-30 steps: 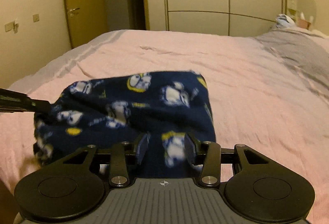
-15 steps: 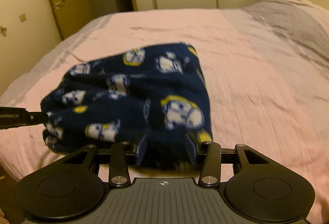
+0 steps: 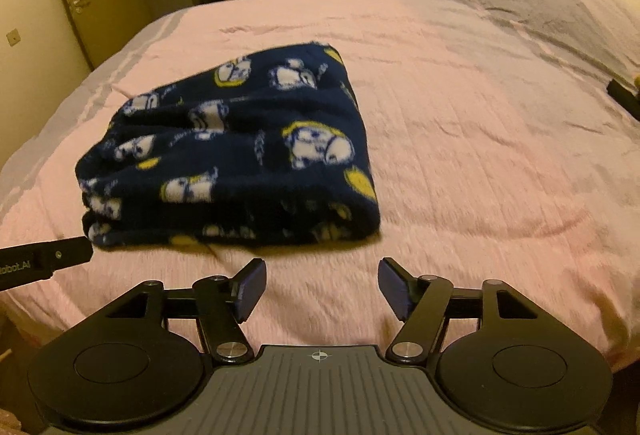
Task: Fold clothes
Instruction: 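Open both grippers and pull back from the folded pants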
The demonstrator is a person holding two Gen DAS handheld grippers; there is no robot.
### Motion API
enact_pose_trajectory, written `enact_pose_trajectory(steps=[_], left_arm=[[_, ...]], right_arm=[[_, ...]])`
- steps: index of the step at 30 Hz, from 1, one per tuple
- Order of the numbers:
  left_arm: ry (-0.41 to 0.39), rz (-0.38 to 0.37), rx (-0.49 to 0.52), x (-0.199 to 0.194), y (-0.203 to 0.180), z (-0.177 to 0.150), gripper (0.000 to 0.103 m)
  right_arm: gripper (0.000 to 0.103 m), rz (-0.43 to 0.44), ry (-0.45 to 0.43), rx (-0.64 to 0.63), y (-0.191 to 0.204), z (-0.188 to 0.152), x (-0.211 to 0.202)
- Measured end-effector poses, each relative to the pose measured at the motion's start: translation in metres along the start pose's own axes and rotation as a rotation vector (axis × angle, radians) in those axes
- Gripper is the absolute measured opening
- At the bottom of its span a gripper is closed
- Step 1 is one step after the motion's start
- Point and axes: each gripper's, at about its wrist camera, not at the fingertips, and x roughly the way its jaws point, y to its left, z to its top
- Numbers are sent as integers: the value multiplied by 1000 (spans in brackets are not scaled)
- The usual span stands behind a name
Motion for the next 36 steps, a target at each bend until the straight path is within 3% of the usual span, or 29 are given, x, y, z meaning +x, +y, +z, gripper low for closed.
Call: enact_pose_trajectory(steps=[18,30,36], left_arm=[[-15,-7,35,-24,-6,-18,51],[45,-7,28,5,-5,-14,51],[41,-51,-2,20,7,-4,49]], right_arm=[[66,16,-5,5,2,-19,-23],[66,0,33,10,2,-16,-3],[66,3,19,17,-8,-8,7]])
